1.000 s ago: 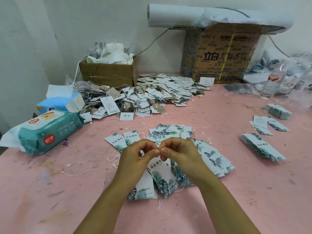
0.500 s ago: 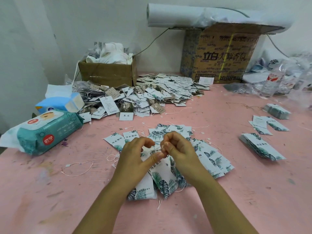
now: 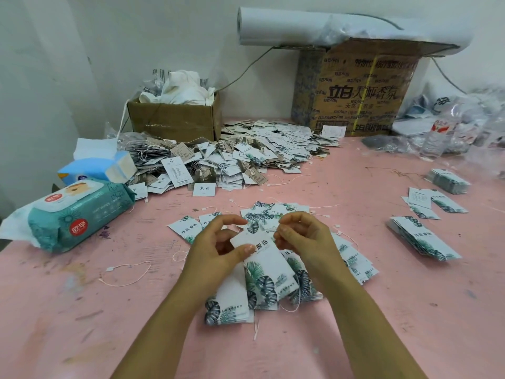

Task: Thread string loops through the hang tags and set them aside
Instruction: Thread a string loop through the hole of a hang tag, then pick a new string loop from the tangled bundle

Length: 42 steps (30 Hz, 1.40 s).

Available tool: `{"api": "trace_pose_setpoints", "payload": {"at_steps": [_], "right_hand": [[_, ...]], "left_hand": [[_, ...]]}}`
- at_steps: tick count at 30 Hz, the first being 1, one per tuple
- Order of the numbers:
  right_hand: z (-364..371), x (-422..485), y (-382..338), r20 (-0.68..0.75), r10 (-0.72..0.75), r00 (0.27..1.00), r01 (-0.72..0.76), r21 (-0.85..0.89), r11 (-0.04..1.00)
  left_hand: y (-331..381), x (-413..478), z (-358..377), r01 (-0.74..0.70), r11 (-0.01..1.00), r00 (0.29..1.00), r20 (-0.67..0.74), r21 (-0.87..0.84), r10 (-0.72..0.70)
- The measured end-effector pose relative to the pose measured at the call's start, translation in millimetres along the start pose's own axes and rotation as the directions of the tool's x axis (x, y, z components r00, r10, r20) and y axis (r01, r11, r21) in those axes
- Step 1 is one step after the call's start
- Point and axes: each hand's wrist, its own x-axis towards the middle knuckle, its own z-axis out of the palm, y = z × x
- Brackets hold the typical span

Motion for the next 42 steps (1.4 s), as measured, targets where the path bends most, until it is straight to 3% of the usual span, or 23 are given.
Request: {"api": "trace_pose_setpoints", "payload": {"at_steps": [5,8,16,20,24,27,32,36,38,42], "right_hand": [[2.1,-5.1,-2.3,0.264,0.141,0.954,-0.122,-0.088,0.989],[4.4,-6.7,-5.1,0.321,0.138,0.937,-0.127,-0.056,0.990],[2.6,-5.1,-7.8,0.427,0.202,0.881,-0.276,0.120,0.953],[1.2,-5.5,-4.9,0.460,0.221,0.860,-0.265,0.033,0.964],[2.0,-6.6,-0.1,0.403,0.242,0.883,-0.195,-0.154,0.968],[3.1,-5.0,1.4,0.269,0.255,0.929,-0.202,-0.209,0.957],[0.4,3.1,4.6,-0.026,0.261,0.965,-0.259,0.054,0.964],[-0.5,5.7,7.1,-0.093,0.258,0.962,-0.240,0.168,0.956],[-1.0,6.2,9.2,-0.125,0.253,0.959,-0.241,0.105,0.965],[-4.0,8.2,16.4,-0.214,0.151,0.965,-0.199,-0.225,0.954]], "left_hand": [[0.1,2.5,-3.9,-0.014,0.987,0.992,-0.127,-0.163,-0.007],[-2.9,5.3,-6.9,0.005,0.980,0.978,-0.205,-0.199,-0.047],[-9.6,7.8,-9.2,-0.052,0.992,0.955,-0.298,-0.117,0.015],[-15.9,9.2,-9.5,-0.013,1.000,0.942,-0.334,-0.020,0.005],[-20.7,8.9,-8.5,0.016,0.998,0.948,-0.319,0.059,0.004],[-22.0,8.0,-7.4,0.025,0.993,0.957,-0.290,0.115,0.009],[-21.0,6.6,-5.3,0.046,0.970,0.974,-0.228,0.240,0.010],[-25.8,7.3,-4.7,0.045,0.905,0.987,-0.161,0.424,0.026],[-28.4,6.1,-3.3,0.042,0.830,0.992,-0.122,0.557,0.031],[-33.2,4.8,-0.3,0.003,0.688,0.998,-0.047,0.726,0.046]]}}
